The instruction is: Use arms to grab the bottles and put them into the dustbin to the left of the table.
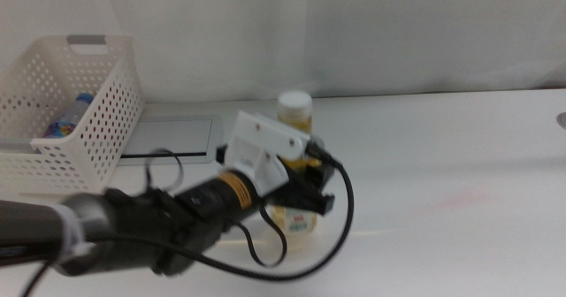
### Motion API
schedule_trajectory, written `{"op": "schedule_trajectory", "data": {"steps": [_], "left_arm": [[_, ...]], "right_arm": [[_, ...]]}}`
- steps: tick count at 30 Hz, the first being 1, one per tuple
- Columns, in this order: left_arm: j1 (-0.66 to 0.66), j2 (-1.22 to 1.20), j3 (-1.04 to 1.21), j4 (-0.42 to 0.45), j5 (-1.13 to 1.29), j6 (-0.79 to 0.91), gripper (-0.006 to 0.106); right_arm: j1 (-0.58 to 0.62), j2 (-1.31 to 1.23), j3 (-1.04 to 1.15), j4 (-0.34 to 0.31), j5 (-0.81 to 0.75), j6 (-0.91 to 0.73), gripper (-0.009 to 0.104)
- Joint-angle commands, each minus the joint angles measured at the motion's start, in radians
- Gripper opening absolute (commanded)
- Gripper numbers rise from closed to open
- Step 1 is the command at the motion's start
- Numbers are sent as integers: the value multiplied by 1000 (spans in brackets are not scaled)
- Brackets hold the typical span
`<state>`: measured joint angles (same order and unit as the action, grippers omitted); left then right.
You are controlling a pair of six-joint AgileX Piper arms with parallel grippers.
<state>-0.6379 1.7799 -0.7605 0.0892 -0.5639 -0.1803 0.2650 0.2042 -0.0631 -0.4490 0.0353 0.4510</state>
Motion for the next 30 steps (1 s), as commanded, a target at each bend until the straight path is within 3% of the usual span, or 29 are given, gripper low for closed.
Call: {"op": "schedule_trajectory", "data": {"steps": [1,9,15,21,30], "left_arm": [[12,-85,-43,-19,32,22,-3],[87,-286,-131,-19,327,110,-3],[231,-434,-237,-19,590,166,-3],[483,-482,-418,-19,891,199,-3],[728,-432,-569,-35,973,187,-3]], "right_arm": [[-5,-2,7,-12,-12,-7,-3],[-5,-2,7,-12,-12,-7,-3],[-5,-2,7,-12,-12,-7,-3],[-5,-2,7,-12,-12,-7,-3],[-5,-2,7,-12,-12,-7,-3]]}}
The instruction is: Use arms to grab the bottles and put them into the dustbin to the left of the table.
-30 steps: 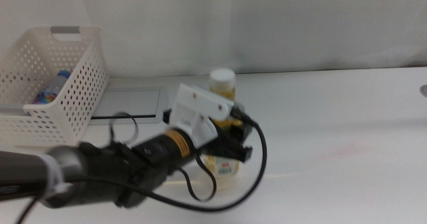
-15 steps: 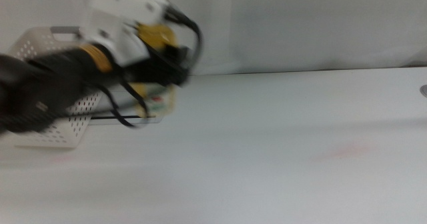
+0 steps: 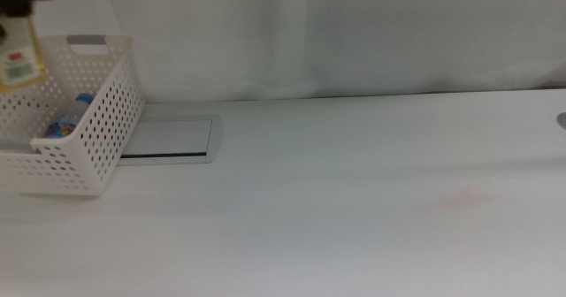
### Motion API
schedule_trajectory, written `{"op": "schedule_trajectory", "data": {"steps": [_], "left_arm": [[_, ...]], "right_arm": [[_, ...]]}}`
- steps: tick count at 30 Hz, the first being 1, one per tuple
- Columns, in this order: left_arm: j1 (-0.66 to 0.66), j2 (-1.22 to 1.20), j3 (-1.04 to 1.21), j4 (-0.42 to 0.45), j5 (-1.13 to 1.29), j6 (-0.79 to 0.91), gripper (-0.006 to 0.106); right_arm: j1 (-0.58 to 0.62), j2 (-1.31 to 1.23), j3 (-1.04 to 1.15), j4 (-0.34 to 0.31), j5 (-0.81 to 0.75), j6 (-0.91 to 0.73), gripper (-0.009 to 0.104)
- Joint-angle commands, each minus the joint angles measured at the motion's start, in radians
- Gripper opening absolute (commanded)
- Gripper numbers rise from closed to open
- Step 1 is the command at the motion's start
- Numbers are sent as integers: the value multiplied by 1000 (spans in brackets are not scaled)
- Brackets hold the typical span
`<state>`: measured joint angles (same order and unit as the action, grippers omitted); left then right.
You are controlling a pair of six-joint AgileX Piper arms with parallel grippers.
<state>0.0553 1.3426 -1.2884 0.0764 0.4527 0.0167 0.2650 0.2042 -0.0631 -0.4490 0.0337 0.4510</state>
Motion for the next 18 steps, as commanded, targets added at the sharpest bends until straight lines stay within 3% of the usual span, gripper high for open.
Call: {"op": "schedule_trajectory", "data": {"steps": [1,7,18], "left_arm": [[59,20,-59,-36,-37,-10,-3],[143,165,-187,-66,47,-10,-3],[154,472,-354,-154,53,47,-3]], "right_arm": [[-5,-2,7,-12,-10,-7,-3],[-5,-2,7,-12,-10,-7,-3],[-5,-2,7,-12,-10,-10,-3]]}}
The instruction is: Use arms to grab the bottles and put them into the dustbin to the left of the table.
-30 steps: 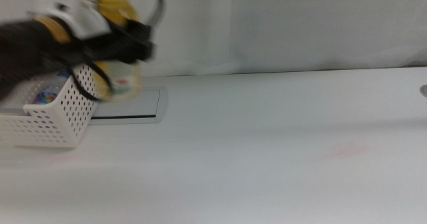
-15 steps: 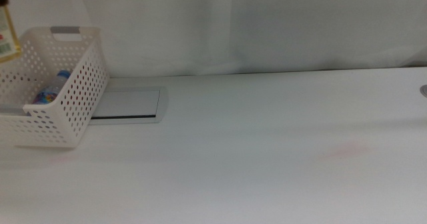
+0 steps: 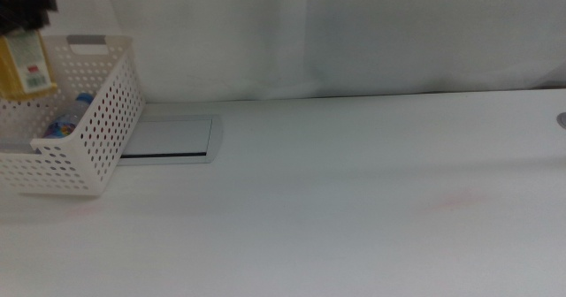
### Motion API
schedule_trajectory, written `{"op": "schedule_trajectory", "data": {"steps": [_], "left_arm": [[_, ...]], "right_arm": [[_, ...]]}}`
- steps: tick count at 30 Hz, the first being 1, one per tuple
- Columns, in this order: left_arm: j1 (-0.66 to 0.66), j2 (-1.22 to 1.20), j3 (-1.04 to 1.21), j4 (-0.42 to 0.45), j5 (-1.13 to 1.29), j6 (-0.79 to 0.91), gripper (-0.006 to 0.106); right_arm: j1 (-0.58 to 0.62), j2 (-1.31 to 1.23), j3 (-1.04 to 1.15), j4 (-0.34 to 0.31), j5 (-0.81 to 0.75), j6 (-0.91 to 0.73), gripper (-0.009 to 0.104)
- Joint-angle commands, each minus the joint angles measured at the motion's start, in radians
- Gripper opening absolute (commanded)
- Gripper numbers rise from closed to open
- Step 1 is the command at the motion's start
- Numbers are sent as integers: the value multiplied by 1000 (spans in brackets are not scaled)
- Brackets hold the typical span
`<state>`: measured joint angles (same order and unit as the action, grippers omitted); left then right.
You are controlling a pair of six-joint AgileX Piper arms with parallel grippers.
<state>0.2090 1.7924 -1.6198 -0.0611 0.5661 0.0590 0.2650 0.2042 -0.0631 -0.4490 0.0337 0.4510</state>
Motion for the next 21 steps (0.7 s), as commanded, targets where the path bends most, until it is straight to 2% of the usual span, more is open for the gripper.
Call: {"op": "schedule_trajectory", "data": {"steps": [1,10,18,21], "left_arm": [[0,47,-25,-14,-69,9,-3],[0,222,-62,-16,-95,65,-3],[0,262,-62,-24,-115,69,-3],[0,264,-62,-24,-115,81,0]], "right_arm": [[-5,-2,7,-12,-10,-10,-3],[-5,-2,7,-12,-10,-10,-3],[-5,-2,7,-12,-10,-10,-3],[-5,-2,7,-12,-10,-10,-3]]}}
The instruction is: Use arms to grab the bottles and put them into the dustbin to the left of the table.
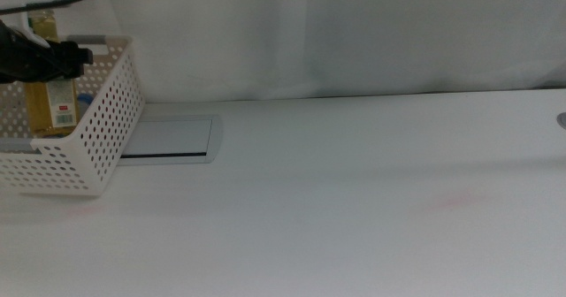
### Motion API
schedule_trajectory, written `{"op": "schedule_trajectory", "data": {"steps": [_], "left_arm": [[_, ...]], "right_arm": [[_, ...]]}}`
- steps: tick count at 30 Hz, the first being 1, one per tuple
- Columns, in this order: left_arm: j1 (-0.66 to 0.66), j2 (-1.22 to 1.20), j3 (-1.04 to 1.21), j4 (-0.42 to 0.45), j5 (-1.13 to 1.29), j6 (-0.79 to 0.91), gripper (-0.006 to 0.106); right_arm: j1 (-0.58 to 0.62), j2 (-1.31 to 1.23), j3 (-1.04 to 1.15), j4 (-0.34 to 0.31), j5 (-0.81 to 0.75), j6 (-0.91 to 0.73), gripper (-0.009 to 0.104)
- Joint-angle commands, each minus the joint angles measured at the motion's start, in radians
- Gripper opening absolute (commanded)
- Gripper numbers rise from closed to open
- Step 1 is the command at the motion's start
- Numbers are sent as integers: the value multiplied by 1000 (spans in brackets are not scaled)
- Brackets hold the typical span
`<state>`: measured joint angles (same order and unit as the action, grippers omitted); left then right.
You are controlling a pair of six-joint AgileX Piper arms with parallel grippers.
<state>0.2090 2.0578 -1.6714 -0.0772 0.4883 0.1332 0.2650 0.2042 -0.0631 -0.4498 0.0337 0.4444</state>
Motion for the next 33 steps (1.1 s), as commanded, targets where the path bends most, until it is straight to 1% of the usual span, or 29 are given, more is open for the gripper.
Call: {"op": "schedule_trajectory", "data": {"steps": [1,2,4,5,6,7,9,12,21,31,33], "left_arm": [[0,-1,-11,-8,-37,12,3],[0,-1,-11,-8,-36,17,6],[0,-1,-11,-8,-33,17,19],[0,-1,-11,-8,-28,17,36],[-2,-1,-11,-13,-11,17,69],[-2,-1,-11,-13,-9,17,79],[-2,-1,-11,-13,-8,17,94],[-2,-10,-11,-13,-6,17,93],[-2,-151,-11,-13,31,17,93],[-13,-424,-11,-15,127,25,93],[-31,-490,-11,-34,156,55,91]], "right_arm": [[-5,-2,7,-11,-10,-3,-3],[-5,-2,7,-11,-10,-3,-3],[-5,-2,7,-11,-10,-3,-3],[-5,-2,7,-11,-10,-3,-3],[-5,-2,7,-11,-10,-3,-3],[-5,-2,7,-11,-10,-3,-3],[-5,-2,7,-11,-10,-3,-3],[-5,-2,7,-11,-10,-3,-3],[-5,-2,7,-11,-10,-3,-3],[-5,-2,7,-11,-10,-3,-3],[-5,-2,7,-11,-10,-3,-3]]}}
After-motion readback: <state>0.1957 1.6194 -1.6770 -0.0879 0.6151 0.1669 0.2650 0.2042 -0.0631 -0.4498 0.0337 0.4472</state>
